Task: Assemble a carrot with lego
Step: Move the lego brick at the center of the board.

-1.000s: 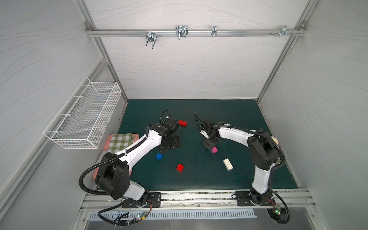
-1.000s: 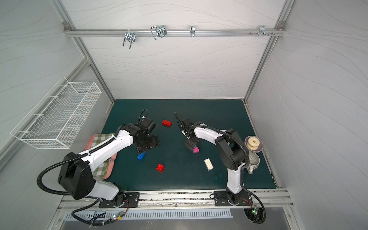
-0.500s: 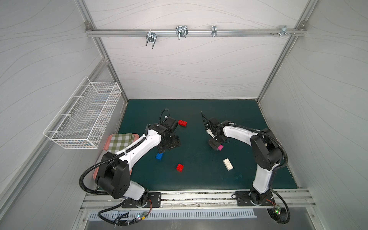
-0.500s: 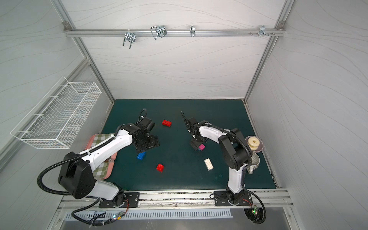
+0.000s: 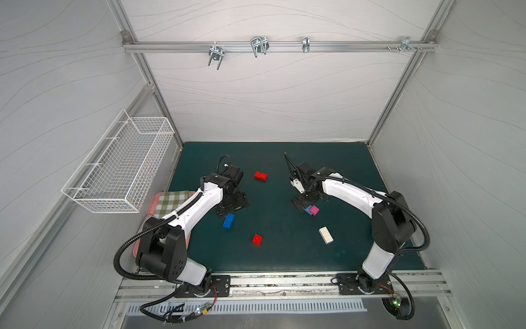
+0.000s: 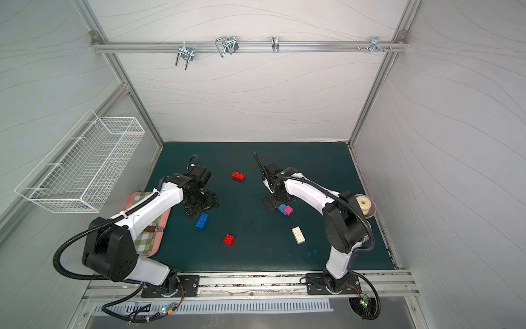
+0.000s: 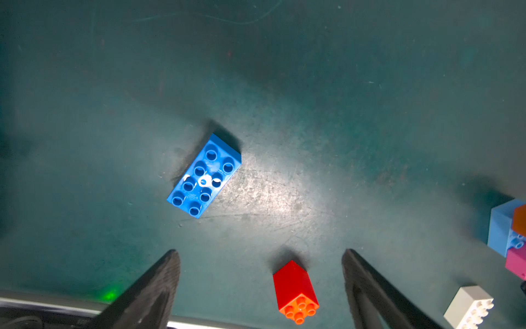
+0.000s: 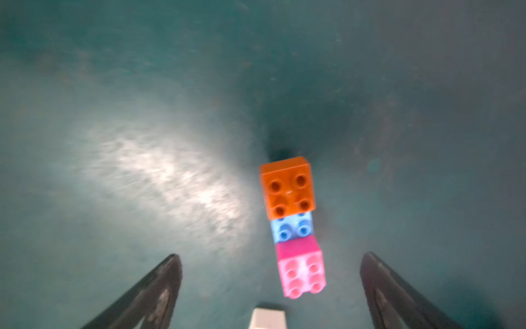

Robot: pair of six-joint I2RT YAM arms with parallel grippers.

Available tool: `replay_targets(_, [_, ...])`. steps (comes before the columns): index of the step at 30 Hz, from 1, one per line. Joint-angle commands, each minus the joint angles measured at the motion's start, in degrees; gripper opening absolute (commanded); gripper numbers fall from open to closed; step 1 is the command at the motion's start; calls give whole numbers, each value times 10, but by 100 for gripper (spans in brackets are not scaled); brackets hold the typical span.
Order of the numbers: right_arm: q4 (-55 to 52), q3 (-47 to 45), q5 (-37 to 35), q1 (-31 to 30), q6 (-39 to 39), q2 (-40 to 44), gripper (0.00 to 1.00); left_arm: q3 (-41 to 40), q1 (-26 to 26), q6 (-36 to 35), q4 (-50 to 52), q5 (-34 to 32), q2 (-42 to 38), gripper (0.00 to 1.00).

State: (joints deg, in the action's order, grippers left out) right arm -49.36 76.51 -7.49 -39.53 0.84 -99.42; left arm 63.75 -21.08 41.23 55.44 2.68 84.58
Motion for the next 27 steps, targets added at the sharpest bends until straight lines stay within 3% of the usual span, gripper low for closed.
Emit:
replay_targets(1, [-44,2,61,-6,-45,26,99,2,-34,-44,8,36,-10,87])
replay_targets(6, [-43,-10,104,-5,-86,50,99,-11,-151,-50,28,17,-9,83])
replay_targets(12, [-38,-29,141,3,-120,81,99,-37,-246,-34,20,-13,8,77])
replay_targets(16, [-30,-45,164,21,-132,99,99,-43,-272,-36,6,-27,33,74])
replay_targets(27, [-20,-69,191,59,-138,123,99,-47,-282,-76,-33,-34,98,59])
